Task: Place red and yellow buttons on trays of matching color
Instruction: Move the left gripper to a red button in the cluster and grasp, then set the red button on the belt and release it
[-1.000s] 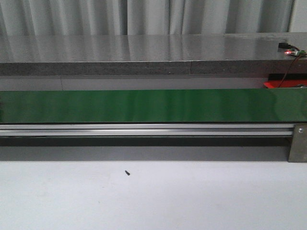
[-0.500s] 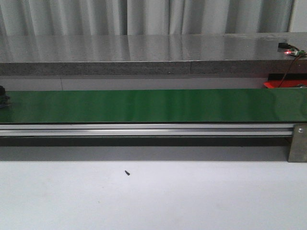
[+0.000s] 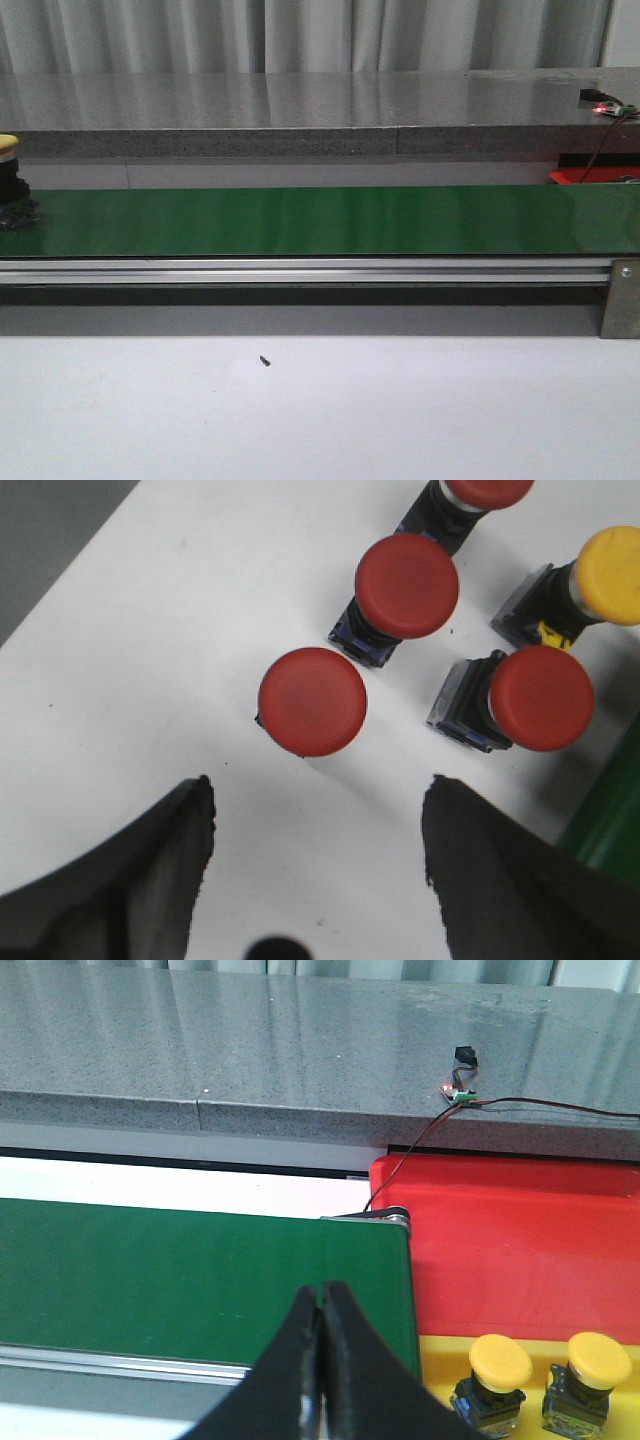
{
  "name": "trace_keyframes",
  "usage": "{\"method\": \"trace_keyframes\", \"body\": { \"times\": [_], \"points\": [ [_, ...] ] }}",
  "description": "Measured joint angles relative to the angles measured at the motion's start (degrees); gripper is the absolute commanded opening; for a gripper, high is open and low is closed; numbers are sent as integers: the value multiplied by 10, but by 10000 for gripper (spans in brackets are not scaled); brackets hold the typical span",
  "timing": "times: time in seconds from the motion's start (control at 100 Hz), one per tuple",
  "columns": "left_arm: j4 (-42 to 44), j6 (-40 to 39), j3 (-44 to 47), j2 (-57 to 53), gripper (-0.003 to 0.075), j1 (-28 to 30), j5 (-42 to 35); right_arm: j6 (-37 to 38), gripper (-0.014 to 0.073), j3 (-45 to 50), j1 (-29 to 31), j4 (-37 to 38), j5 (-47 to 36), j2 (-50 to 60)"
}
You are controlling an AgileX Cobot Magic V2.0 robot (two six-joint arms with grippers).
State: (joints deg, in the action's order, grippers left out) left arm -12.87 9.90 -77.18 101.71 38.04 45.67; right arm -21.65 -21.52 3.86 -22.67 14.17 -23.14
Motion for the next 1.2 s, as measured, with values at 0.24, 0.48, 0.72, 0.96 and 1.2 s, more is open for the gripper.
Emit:
{"method": "trace_keyframes", "body": {
  "times": [0.24,0.48,0.72,0.96,1.2],
  "points": [
    [0,0,0,37,430,0,-29,0,-68,0,0,0,-1,0],
    [-1,0,0,76,430,0,-76,0,-68,0,0,0,-1,0],
    [-18,0,0,99,424,0,-107,0,-68,0,0,0,-1,0],
    [-20,0,0,99,267,0,-126,0,-68,0,0,0,-1,0],
    [-20,0,0,99,247,0,-128,0,-68,0,0,0,-1,0]
  ]
}}
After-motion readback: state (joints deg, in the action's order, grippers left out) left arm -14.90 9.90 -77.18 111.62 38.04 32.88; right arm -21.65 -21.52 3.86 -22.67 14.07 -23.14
